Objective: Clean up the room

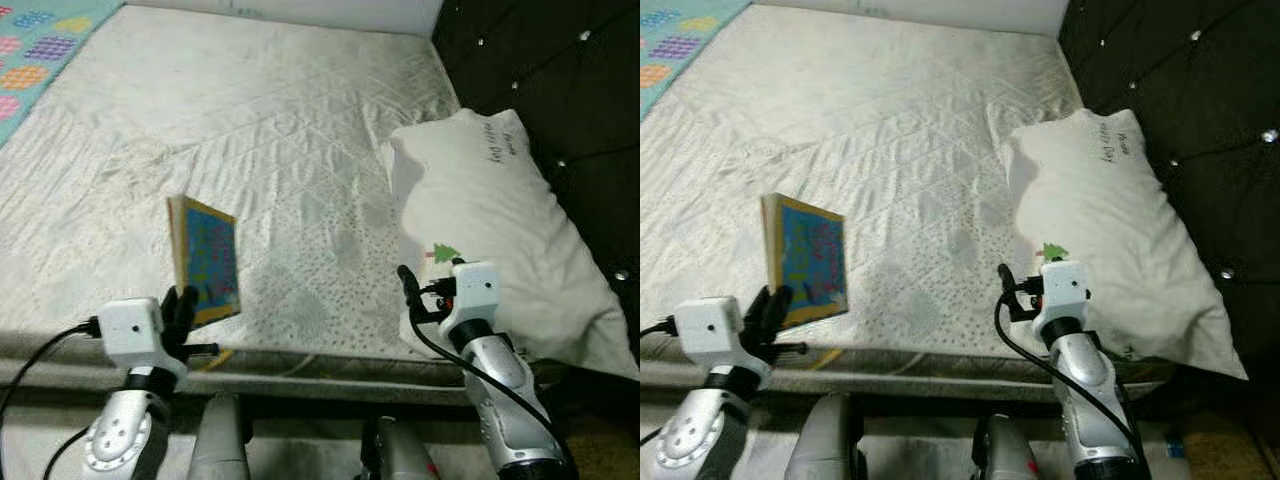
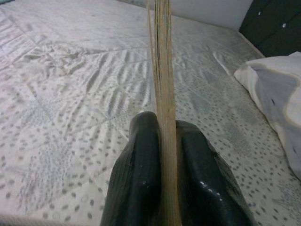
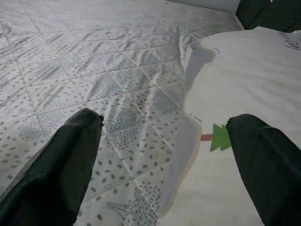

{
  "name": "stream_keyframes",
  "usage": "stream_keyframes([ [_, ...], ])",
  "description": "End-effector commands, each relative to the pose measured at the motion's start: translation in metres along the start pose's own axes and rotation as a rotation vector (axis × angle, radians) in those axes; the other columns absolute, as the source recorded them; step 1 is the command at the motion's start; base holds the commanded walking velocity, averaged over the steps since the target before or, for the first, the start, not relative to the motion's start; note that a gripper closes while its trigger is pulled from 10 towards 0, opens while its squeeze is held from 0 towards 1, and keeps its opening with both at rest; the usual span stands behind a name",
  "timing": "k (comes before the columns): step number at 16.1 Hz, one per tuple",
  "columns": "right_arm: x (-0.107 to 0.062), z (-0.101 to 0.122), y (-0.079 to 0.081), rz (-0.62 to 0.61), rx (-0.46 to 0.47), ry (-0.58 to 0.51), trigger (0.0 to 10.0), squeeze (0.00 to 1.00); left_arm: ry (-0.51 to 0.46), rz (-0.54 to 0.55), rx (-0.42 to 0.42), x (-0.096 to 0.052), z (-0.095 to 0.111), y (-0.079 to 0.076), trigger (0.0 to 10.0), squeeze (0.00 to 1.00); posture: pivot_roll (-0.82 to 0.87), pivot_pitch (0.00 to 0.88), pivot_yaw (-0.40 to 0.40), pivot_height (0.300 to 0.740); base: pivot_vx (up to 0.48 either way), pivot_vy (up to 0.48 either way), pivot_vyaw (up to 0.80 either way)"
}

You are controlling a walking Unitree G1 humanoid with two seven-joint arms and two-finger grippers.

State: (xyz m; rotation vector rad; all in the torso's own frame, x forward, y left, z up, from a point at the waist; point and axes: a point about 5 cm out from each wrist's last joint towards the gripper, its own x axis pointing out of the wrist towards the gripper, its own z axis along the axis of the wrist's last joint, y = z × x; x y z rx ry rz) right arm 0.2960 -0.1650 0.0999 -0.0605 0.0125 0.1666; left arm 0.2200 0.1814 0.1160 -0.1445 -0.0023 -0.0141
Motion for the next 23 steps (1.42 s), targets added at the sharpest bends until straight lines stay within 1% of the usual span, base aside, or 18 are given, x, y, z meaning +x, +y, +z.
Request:
stream_keyframes([
  [1, -0.004, -0.006, -0.006, -0.016, -0.001, 0.021, 10.0, 0.00, -0.051, -0.044, -0.010, 0.002, 0.009, -0.008, 10.0, 0.00, 0.04, 0.161, -0.057, 0.615, 0.409, 0.000, 0.00],
  [3, -0.004, -0.006, -0.006, -0.019, -0.001, 0.022, 10.0, 0.00, -0.047, -0.048, -0.009, 0.003, 0.008, -0.009, 10.0, 0.00, 0.04, 0.157, -0.054, 0.615, 0.371, 0.000, 0.00],
  [10, -0.004, -0.009, -0.009, -0.032, -0.017, 0.031, 10.0, 0.00, -0.023, -0.030, -0.006, 0.004, 0.004, -0.009, 10.0, 0.00, 0.04, 0.153, -0.052, 0.615, 0.000, 0.000, 0.00],
  [12, -0.004, -0.010, -0.010, -0.037, -0.013, 0.038, 10.0, 0.00, -0.007, -0.051, -0.025, 0.006, 0.002, -0.010, 10.0, 0.00, 0.04, 0.151, -0.051, 0.615, 0.000, 0.000, -0.62],
  [13, -0.004, -0.010, -0.010, -0.039, -0.013, 0.039, 10.0, 0.00, -0.004, -0.079, -0.050, 0.008, 0.002, -0.012, 10.0, 0.00, 0.03, 0.155, -0.053, 0.615, 0.000, 0.000, -0.80],
  [14, -0.005, -0.009, -0.011, -0.038, -0.018, 0.036, 10.0, 0.00, 0.020, -0.129, -0.103, 0.012, 0.000, -0.017, 10.0, 0.00, 0.03, 0.157, -0.055, 0.615, 0.000, 0.000, -0.80],
  [15, -0.006, -0.009, -0.011, -0.038, -0.018, 0.037, 10.0, 0.00, 0.025, -0.150, -0.129, 0.015, -0.001, -0.019, 10.0, 0.00, 0.02, 0.159, -0.056, 0.615, 0.000, 0.000, -0.77],
  [17, -0.007, -0.009, -0.013, -0.040, -0.023, 0.036, 10.0, 0.00, 0.039, -0.203, -0.229, 0.027, -0.003, -0.028, 10.0, 0.00, 0.01, 0.164, -0.057, 0.615, 0.000, 0.000, 0.00],
  [18, -0.009, -0.007, -0.014, -0.043, -0.030, 0.035, 10.0, 0.00, 0.051, -0.219, -0.265, 0.032, -0.004, -0.032, 10.0, 0.00, 0.00, 0.166, -0.058, 0.615, 0.000, 0.000, 0.00],
  [21, -0.015, -0.006, -0.022, -0.057, -0.055, 0.037, 10.0, 0.00, 0.057, -0.222, -0.342, 0.040, -0.007, -0.037, 10.0, 0.00, -0.03, 0.178, -0.058, 0.615, 0.000, 0.000, 0.00],
  [23, -0.020, -0.005, -0.029, -0.068, -0.071, 0.045, 10.0, 0.00, 0.069, -0.149, -0.444, 0.043, -0.013, -0.032, 10.0, 0.00, -0.05, 0.190, -0.063, 0.615, 0.000, 0.000, 0.00],
])
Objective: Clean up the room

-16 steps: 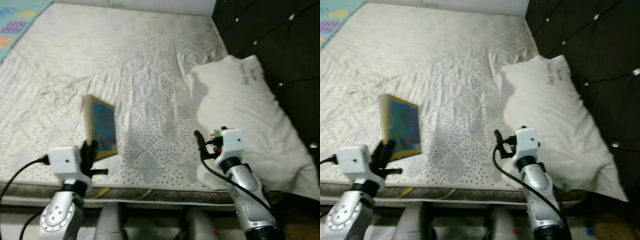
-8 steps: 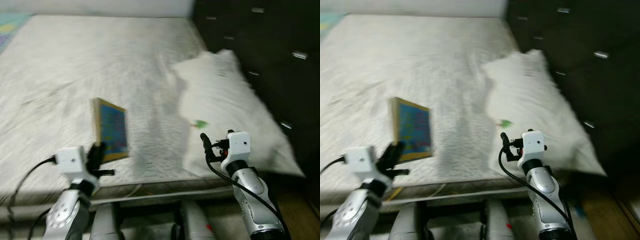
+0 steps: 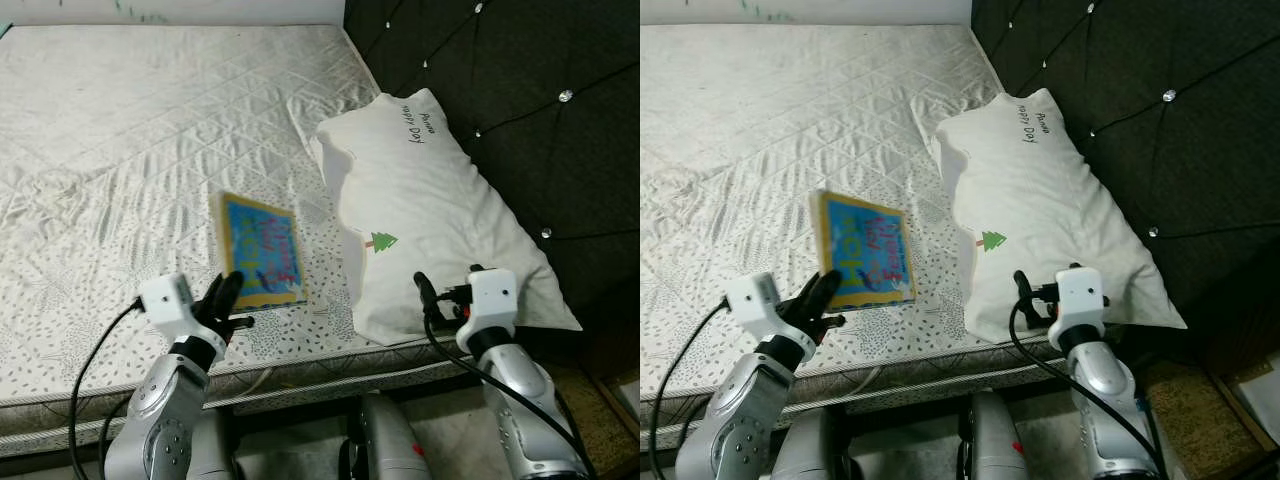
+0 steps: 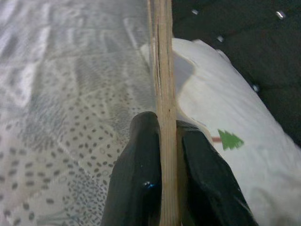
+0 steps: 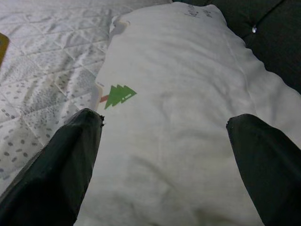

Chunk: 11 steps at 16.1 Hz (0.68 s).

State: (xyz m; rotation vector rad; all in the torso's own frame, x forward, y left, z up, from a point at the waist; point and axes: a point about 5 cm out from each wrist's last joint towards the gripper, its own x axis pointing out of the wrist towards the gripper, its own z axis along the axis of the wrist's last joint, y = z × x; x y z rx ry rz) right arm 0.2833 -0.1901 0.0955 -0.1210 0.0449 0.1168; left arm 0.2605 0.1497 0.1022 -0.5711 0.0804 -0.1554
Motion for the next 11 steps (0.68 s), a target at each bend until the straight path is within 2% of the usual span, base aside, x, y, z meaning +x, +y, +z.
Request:
stream_keyframes([
  [1, -0.004, 0.001, -0.008, -0.020, -0.017, 0.007, 10.0, 0.00, -0.024, -0.007, -0.043, 0.003, 0.004, -0.004, 10.0, 0.00, -0.06, 0.197, -0.065, 0.615, 0.000, 0.000, 0.00],
  [5, -0.009, 0.003, -0.014, -0.021, -0.044, 0.015, 10.0, 0.00, -0.045, 0.070, -0.151, -0.002, 0.002, 0.005, 10.0, 0.00, -0.07, 0.212, -0.078, 0.615, 0.000, 0.000, 0.00],
  [7, -0.009, 0.005, -0.017, -0.019, -0.056, 0.019, 10.0, 0.00, -0.002, 0.110, -0.217, -0.004, -0.005, 0.011, 10.0, 0.00, -0.08, 0.217, -0.087, 0.615, 0.000, 0.000, 0.00],
  [8, -0.009, 0.006, -0.018, -0.016, -0.063, 0.018, 10.0, 0.00, 0.020, 0.127, -0.240, -0.002, -0.008, 0.015, 10.0, 0.00, -0.09, 0.217, -0.091, 0.615, 0.000, 0.000, 0.00],
  [11, -0.008, 0.013, -0.022, -0.017, -0.090, 0.007, 10.0, 0.00, 0.098, 0.089, -0.311, 0.010, -0.015, 0.015, 10.0, 0.00, -0.12, 0.217, -0.097, 0.615, 0.000, 0.000, 0.00],
])
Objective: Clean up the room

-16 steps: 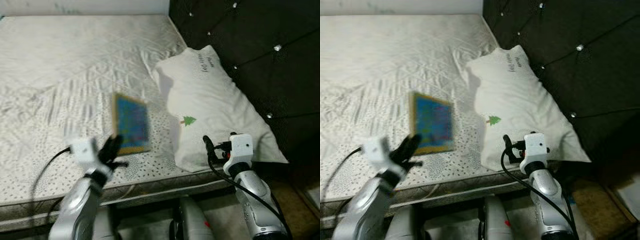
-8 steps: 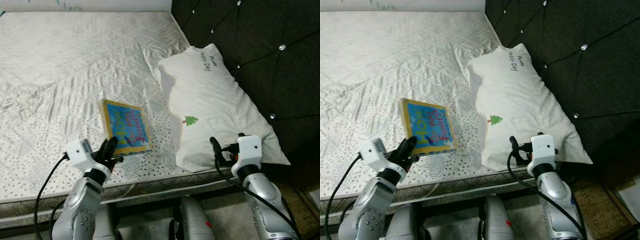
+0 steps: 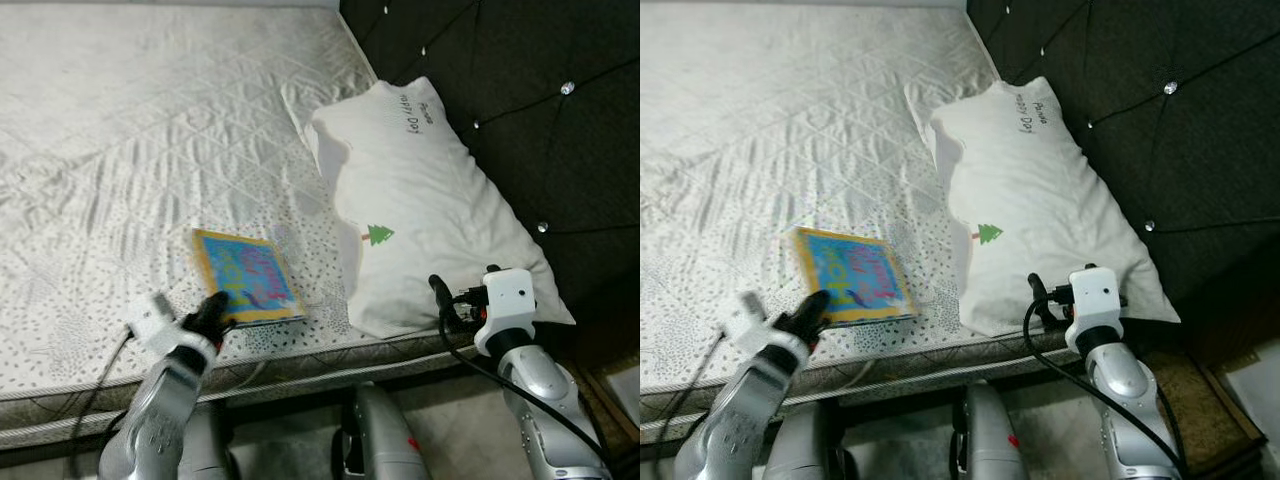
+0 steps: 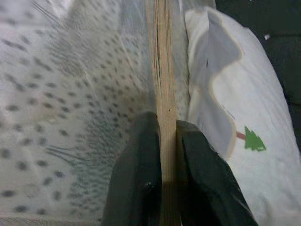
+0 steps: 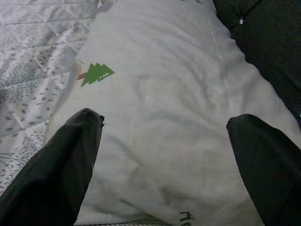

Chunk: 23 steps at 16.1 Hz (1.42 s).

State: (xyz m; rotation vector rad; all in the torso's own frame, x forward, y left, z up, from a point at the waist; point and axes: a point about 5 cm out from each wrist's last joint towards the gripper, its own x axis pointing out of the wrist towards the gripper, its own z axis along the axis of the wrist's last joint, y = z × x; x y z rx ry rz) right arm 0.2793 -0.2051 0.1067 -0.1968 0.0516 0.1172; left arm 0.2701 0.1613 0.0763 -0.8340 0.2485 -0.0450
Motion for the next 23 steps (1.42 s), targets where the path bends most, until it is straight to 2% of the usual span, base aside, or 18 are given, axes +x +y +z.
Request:
stream_keyframes([
  [1, -0.003, 0.004, -0.009, -0.017, -0.028, -0.006, 10.0, 0.00, 0.018, -0.061, -0.064, 0.006, -0.005, -0.011, 10.0, 0.00, -0.13, 0.218, -0.097, 0.615, 0.000, 0.000, 0.00],
  [2, -0.003, 0.006, -0.011, -0.021, -0.036, -0.009, 10.0, 0.00, 0.049, -0.067, -0.052, 0.010, -0.008, -0.012, 10.0, 0.00, -0.14, 0.217, -0.097, 0.615, 0.000, 0.000, 0.00],
  [3, -0.004, 0.008, -0.014, -0.027, -0.042, -0.013, 10.0, 0.00, 0.121, -0.057, -0.043, 0.015, -0.016, -0.011, 10.0, 0.00, -0.15, 0.216, -0.095, 0.615, 0.000, 0.000, 0.00],
  [4, -0.005, 0.008, -0.015, -0.029, -0.046, -0.015, 10.0, 0.00, 0.123, -0.067, -0.027, 0.016, -0.017, -0.011, 10.0, 0.00, -0.16, 0.215, -0.094, 0.615, 0.000, 0.000, 0.00],
  [5, -0.006, 0.009, -0.017, -0.032, -0.055, -0.016, 10.0, 0.00, 0.142, -0.071, -0.038, 0.020, -0.019, -0.011, 10.0, 0.00, -0.16, 0.214, -0.092, 0.615, 0.000, 0.000, 0.00],
  [6, -0.007, 0.009, -0.018, -0.034, -0.060, -0.015, 10.0, 0.00, 0.210, -0.031, -0.082, 0.025, -0.025, -0.006, 10.0, 0.00, -0.16, 0.214, -0.092, 0.615, 0.000, 0.000, 0.00],
  [7, -0.007, 0.009, -0.018, -0.034, -0.061, -0.013, 10.0, 0.00, 0.247, -0.011, -0.085, 0.026, -0.028, -0.003, 10.0, 0.00, -0.17, 0.213, -0.091, 0.615, 0.000, 0.000, 0.00],
  [8, -0.007, 0.010, -0.018, -0.029, -0.069, -0.016, 10.0, 0.00, 0.296, -0.005, -0.041, 0.027, -0.033, 0.001, 10.0, 0.00, -0.17, 0.212, -0.090, 0.615, 0.000, 0.000, 0.00],
  [10, -0.007, 0.011, -0.017, -0.022, -0.079, -0.018, 10.0, 0.00, 0.318, 0.010, -0.022, 0.030, -0.034, 0.006, 10.0, 0.00, -0.17, 0.211, -0.086, 0.615, 0.000, 0.000, 0.00],
  [12, -0.008, 0.010, -0.018, -0.025, -0.082, -0.017, 10.0, 0.00, 0.352, 0.044, -0.048, 0.031, -0.033, 0.016, 10.0, 0.00, -0.17, 0.210, -0.084, 0.615, 0.000, 0.000, 0.00],
  [14, -0.008, 0.010, -0.018, -0.026, -0.084, -0.017, 10.0, 0.00, 0.375, 0.078, 0.000, 0.033, -0.026, 0.028, 10.0, 0.00, -0.17, 0.209, -0.083, 0.615, 0.000, 0.000, 0.00],
  [16, -0.008, 0.010, -0.018, -0.026, -0.084, -0.017, 10.0, 0.00, 0.388, 0.088, 0.023, 0.033, -0.025, 0.034, 10.0, 0.00, -0.17, 0.207, -0.085, 0.615, 0.000, 0.000, 0.00],
  [18, -0.006, 0.012, -0.017, -0.022, -0.086, -0.021, 10.0, 0.00, 0.438, 0.093, 0.080, 0.033, -0.024, 0.047, 10.0, 0.00, -0.18, 0.203, -0.090, 0.615, 0.000, 0.000, 0.00],
  [21, -0.006, 0.012, -0.018, -0.019, -0.092, -0.024, 10.0, 0.00, 0.435, 0.113, 0.144, 0.039, -0.020, 0.051, 10.0, 0.02, -0.18, 0.199, -0.093, 0.615, 0.000, 0.000, 0.00],
  [22, -0.006, 0.012, -0.019, -0.019, -0.095, -0.025, 10.0, 0.00, 0.438, 0.126, 0.152, 0.041, -0.020, 0.052, 10.0, 0.62, -0.18, 0.199, -0.093, 0.615, 0.000, 0.000, 0.00],
  [23, -0.006, 0.013, -0.019, -0.018, -0.100, -0.026, 10.0, 0.00, 0.441, 0.139, 0.165, 0.042, -0.020, 0.053, 10.0, 1.00, -0.19, 0.196, -0.092, 0.615, 0.000, 0.000, 0.00],
])
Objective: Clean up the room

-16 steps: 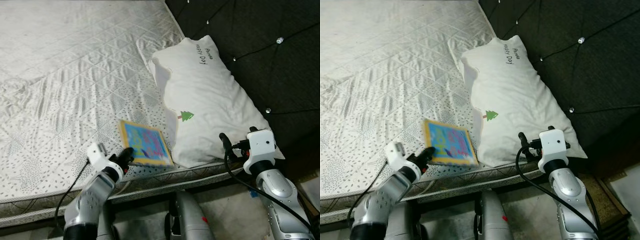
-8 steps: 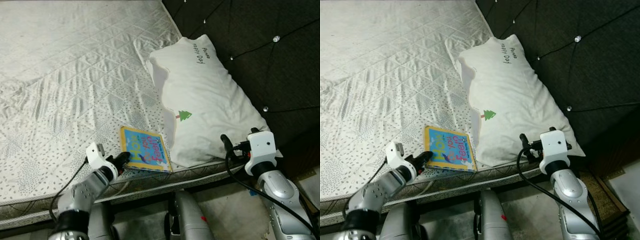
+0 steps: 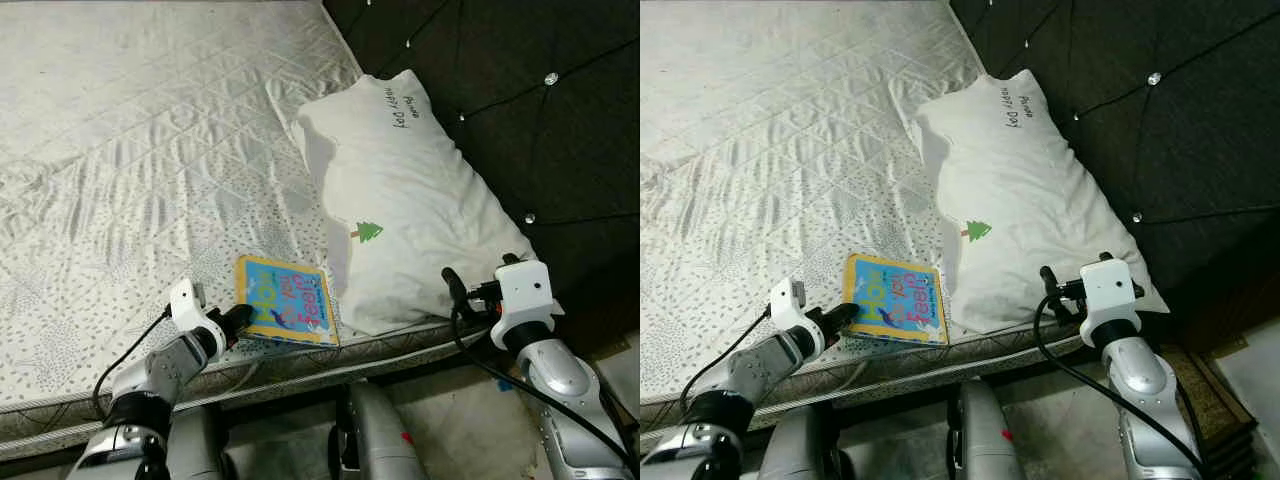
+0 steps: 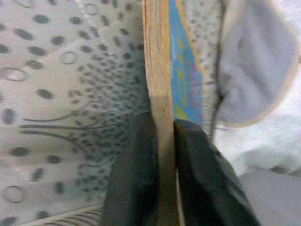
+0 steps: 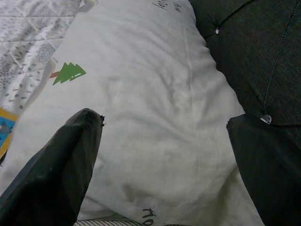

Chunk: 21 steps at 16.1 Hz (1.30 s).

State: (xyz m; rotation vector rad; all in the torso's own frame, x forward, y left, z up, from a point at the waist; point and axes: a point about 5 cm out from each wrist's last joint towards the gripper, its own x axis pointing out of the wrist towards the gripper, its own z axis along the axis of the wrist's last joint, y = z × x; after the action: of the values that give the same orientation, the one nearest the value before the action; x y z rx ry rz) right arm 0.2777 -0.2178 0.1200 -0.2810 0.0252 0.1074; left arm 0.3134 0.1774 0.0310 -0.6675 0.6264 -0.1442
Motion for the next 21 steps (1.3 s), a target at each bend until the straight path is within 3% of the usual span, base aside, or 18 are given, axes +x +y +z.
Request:
stream_keyframes([
  [1, -0.002, 0.002, -0.005, -0.005, -0.016, -0.006, 10.0, 0.00, 0.077, 0.059, 0.023, 0.001, -0.016, 0.008, 10.0, 1.00, -0.19, 0.195, -0.093, 0.615, 0.000, 0.000, 0.00],
  [4, 0.000, 0.002, -0.006, -0.005, -0.022, -0.007, 10.0, 0.00, 0.106, 0.077, 0.072, 0.003, -0.020, 0.010, 10.0, 1.00, -0.19, 0.188, -0.089, 0.615, 0.000, 0.000, 0.00],
  [9, 0.001, 0.002, -0.003, -0.001, -0.026, -0.015, 10.0, 0.00, 0.102, 0.088, 0.058, 0.005, -0.019, 0.013, 10.0, 1.00, -0.19, 0.185, -0.084, 0.615, 0.000, 0.000, 0.00],
  [21, 0.004, 0.002, -0.002, -0.002, -0.035, -0.023, 10.0, 0.00, -0.011, 0.234, 0.068, -0.002, 0.002, 0.031, 10.0, 1.00, -0.19, 0.173, -0.079, 0.615, 0.000, 0.000, 0.00],
])
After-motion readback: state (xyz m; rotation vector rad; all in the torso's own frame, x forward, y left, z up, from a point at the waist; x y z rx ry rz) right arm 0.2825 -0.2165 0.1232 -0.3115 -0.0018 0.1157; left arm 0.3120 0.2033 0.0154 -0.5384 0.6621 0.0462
